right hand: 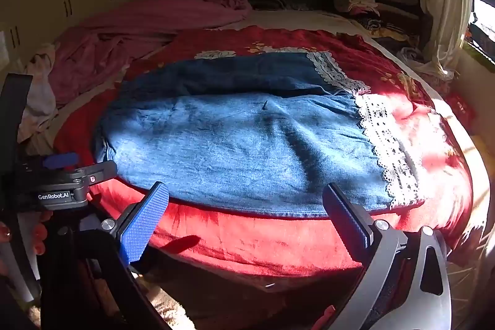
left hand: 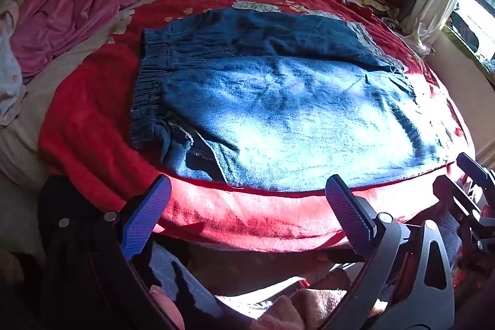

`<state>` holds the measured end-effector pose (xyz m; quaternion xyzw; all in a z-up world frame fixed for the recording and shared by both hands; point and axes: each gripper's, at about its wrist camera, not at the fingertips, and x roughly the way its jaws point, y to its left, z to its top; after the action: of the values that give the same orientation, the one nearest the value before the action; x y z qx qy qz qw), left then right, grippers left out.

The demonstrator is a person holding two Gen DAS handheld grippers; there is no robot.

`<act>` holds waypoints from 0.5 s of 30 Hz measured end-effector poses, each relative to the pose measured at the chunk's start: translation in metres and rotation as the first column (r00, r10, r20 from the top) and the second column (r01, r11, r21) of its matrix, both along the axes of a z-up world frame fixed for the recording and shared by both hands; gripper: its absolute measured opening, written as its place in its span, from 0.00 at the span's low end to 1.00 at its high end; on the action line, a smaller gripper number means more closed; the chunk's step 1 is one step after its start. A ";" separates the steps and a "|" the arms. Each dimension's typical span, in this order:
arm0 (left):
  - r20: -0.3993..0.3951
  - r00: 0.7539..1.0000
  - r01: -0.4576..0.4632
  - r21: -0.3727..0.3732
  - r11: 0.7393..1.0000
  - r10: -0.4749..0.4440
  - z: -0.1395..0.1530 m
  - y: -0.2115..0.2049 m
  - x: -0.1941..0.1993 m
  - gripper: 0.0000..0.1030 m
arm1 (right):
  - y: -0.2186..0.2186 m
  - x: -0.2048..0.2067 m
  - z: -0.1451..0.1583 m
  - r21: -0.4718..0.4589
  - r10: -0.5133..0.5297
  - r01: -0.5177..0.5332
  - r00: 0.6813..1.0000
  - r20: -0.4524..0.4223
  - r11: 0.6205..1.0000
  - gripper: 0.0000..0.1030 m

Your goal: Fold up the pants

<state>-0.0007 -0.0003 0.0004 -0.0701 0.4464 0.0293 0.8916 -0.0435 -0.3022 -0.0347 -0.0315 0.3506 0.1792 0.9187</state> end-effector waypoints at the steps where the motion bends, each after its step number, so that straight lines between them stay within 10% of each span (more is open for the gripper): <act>1: 0.000 1.000 -0.005 0.001 1.000 0.005 0.000 0.000 0.000 0.91 | 0.001 0.001 -0.001 0.006 -0.003 0.003 1.000 -0.008 1.000 0.96; 15: 0.015 1.000 0.004 0.019 1.000 -0.004 0.009 -0.004 -0.003 0.91 | -0.004 -0.003 0.007 0.024 -0.001 0.001 1.000 0.016 1.000 0.96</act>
<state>-0.0037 -0.0041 0.0098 -0.0611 0.4393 0.0311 0.8957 -0.0468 -0.3065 -0.0276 -0.0217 0.3408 0.1827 0.9219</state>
